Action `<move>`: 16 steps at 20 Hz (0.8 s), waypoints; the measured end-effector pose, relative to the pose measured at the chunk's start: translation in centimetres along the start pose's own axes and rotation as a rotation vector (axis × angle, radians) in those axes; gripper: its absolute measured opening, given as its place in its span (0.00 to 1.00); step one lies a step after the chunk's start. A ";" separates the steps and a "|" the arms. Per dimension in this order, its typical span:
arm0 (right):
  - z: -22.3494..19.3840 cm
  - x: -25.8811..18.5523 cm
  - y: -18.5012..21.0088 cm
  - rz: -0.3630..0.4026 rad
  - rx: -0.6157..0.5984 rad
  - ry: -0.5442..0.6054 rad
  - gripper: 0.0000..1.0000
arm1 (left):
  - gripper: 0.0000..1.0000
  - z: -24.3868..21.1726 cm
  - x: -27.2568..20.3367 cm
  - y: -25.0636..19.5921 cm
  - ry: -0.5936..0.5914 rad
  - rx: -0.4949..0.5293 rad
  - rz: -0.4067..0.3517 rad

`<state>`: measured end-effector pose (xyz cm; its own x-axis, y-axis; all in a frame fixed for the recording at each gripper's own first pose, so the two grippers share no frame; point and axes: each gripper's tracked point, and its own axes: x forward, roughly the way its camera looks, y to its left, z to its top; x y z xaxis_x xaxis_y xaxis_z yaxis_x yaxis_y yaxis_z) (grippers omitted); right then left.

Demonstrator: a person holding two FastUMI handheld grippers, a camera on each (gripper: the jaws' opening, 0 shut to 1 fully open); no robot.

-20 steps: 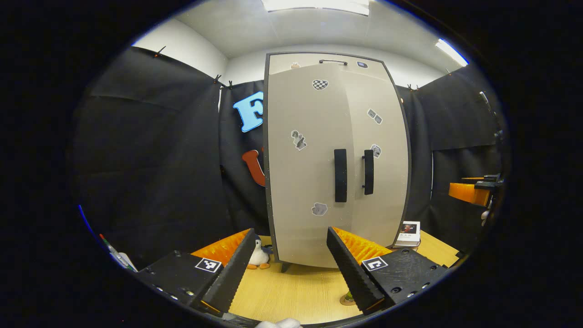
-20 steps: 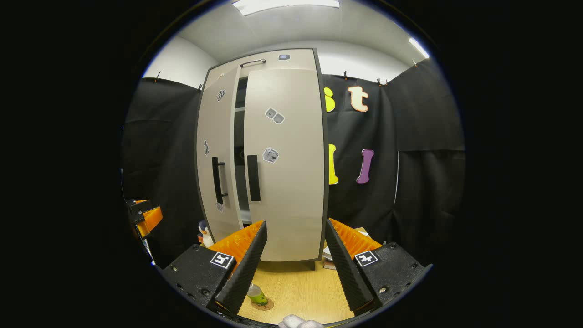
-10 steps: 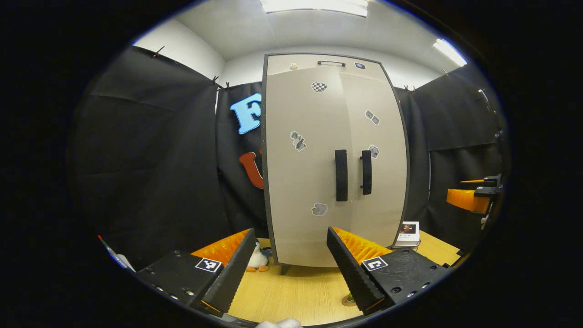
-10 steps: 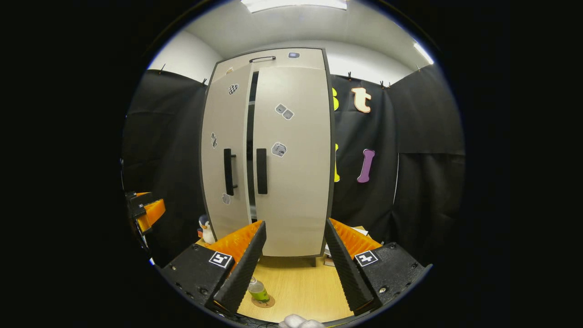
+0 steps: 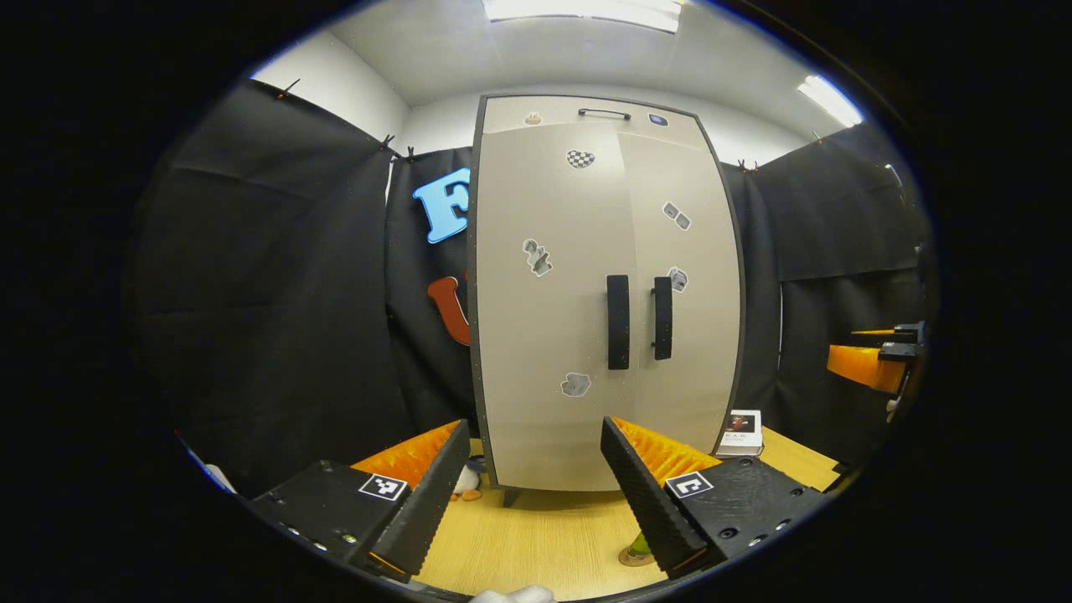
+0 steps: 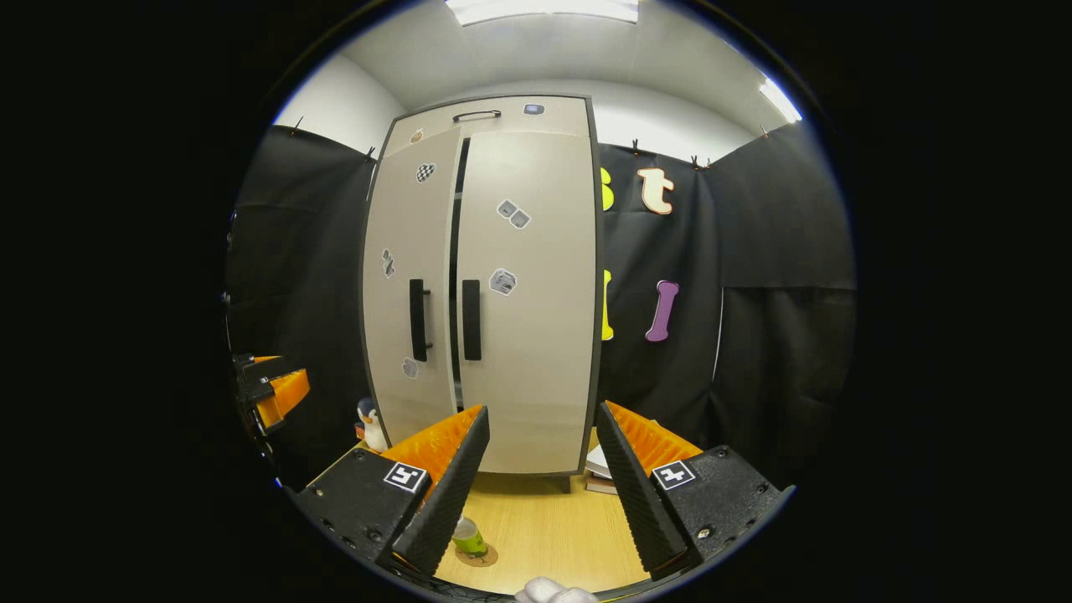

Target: Grasp the bottle in the cabinet with the left hand and place it on the coaster, then close the right door with the right hand and the left door with the left hand.

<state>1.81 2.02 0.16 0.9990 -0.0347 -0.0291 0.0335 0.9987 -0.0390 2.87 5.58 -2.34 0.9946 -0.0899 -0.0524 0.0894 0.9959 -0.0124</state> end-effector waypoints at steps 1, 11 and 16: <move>-0.2 0.1 -0.1 -0.002 0.000 0.007 0.80 | 0.96 0.0 0.0 0.1 -0.005 0.006 0.005; 0.3 -0.5 -0.3 -0.003 -0.016 0.002 0.80 | 0.96 -0.3 -0.1 -0.1 0.008 0.000 0.002; 0.7 -0.6 0.0 0.015 -0.014 -0.003 0.80 | 0.96 0.0 -0.3 -0.3 0.003 0.002 0.004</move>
<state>1.20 2.08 0.83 0.9995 -0.0192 -0.0267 0.0177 0.9984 -0.0530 2.50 5.33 -2.29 0.9947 -0.0863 -0.0557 0.0859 0.9963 -0.0102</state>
